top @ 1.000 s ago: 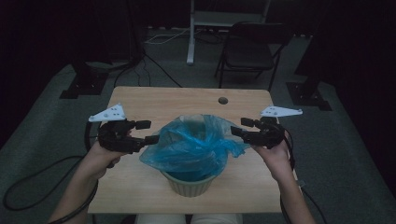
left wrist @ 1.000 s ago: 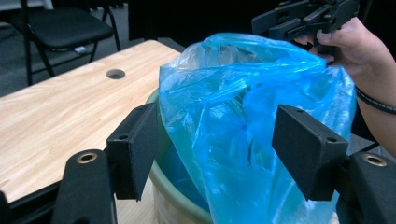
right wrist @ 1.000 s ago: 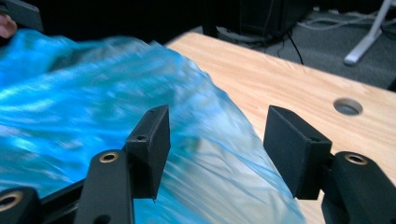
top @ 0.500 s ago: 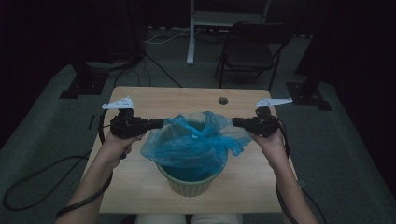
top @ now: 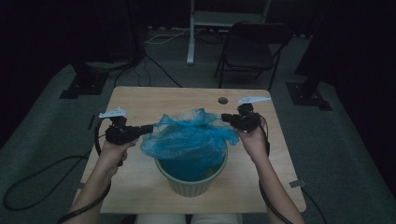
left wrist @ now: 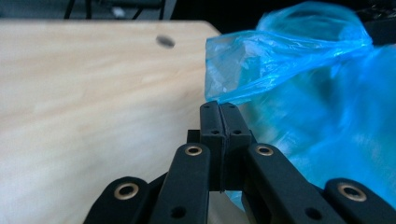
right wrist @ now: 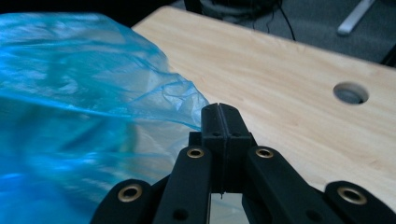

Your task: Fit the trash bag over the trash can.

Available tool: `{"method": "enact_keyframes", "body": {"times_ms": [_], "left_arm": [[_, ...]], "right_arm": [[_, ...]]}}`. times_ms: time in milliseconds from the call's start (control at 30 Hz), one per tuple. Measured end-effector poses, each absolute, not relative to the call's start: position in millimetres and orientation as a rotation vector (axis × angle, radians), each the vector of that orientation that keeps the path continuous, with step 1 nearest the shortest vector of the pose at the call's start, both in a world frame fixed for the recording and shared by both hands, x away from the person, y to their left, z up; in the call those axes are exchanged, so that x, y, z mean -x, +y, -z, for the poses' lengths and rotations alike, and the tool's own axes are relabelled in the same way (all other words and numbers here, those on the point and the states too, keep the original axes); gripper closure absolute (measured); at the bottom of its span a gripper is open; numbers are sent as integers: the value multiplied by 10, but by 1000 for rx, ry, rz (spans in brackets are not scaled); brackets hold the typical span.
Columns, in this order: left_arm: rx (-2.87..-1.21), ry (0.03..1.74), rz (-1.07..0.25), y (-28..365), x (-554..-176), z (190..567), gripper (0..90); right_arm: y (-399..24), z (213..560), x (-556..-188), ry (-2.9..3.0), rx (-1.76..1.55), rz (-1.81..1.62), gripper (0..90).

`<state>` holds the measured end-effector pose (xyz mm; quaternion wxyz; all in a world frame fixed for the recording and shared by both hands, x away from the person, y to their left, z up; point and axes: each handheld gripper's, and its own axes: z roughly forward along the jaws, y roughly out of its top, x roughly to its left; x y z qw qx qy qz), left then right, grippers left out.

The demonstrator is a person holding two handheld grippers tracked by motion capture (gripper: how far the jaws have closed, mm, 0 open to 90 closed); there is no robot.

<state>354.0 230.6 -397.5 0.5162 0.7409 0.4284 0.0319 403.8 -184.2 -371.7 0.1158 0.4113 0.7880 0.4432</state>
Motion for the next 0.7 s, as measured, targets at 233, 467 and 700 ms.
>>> {"method": "enact_keyframes", "body": {"times_ms": [233, 467, 700], "left_arm": [[-1752, 1104, 51, 2403, -3496, 4447, 900], [-1753, 1125, 76, 2395, -3410, 4628, 900], [-1742, 1109, 110, 2432, -3349, 4645, 900]], "right_arm": [[-1720, 4120, -4130, 2368, -1262, -1201, 900], [-1724, 4356, -4086, 2371, -1307, -1194, 900], [-1881, 4526, -3994, 2346, -1373, -1238, 900]]}}
